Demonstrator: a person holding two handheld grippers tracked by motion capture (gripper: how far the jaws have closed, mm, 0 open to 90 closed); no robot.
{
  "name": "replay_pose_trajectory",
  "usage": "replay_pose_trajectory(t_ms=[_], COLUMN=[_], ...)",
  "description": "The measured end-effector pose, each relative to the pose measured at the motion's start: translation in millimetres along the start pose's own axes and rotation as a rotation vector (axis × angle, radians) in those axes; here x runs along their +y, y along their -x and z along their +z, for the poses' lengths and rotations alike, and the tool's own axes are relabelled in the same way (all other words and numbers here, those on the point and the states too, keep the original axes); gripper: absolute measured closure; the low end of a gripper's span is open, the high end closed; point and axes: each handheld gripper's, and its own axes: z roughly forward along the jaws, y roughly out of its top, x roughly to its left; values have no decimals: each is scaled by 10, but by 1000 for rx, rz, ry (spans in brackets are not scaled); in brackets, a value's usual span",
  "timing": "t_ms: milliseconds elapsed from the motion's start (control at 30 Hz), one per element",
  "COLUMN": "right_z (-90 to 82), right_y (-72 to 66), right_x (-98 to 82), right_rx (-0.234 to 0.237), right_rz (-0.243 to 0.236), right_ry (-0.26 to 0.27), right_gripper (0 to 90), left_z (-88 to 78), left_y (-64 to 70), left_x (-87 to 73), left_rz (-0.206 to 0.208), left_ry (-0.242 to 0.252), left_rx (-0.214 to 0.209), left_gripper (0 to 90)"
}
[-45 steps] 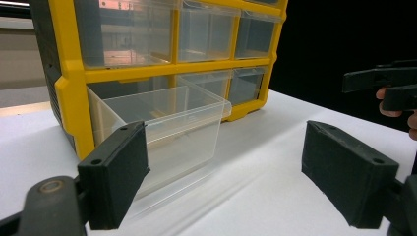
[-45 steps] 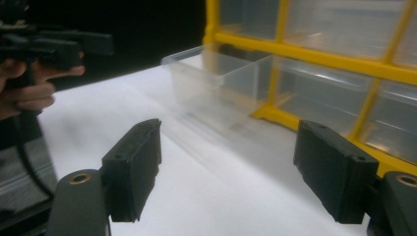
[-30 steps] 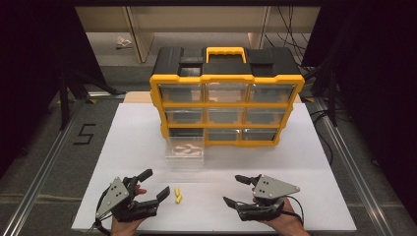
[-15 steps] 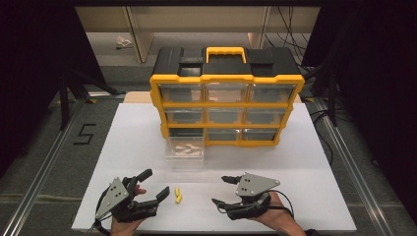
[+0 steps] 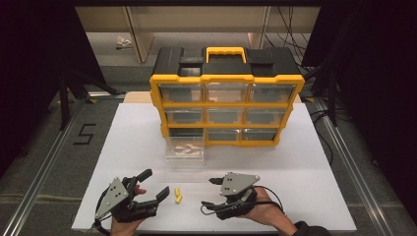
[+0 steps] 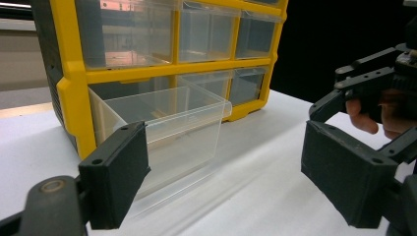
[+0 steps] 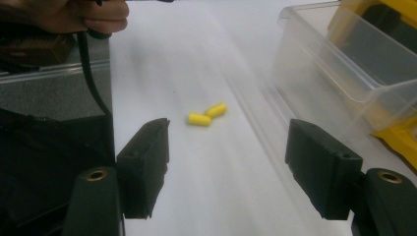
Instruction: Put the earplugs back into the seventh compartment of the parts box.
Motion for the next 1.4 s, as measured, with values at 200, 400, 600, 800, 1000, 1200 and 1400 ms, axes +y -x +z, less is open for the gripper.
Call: replay_pose_trajectory(t_ms=[200,400,600,800,1000,1200,1400], right_z=[104,175,300,441,601,752,878], right_y=[11,37,26,20,-9,-38,-39], right_x=[44,117,152,179,214,222,190], right_rx=[13,22,52,82,106,122,138], right_rz=[-18,-35,-57,-72,-52,-58,-88], right_ry=[-24,-30,-58,-87,-113,-132,-163], right_gripper=[342,351,355,355,363,393,435], left_z=[0,-3,-9,-17,-23,-32,-35], left_y=[0,-1,0,-6,-4,-12,-28], left_x=[1,2,5,10,14,17,16], left_rz=[0,1,4,3,8,6,2], left_ry=[-1,1,4,9,12,16,12], left_rx=[1,8,19,31,37,55,81], left_gripper=[178,178,181,181,182,183,184])
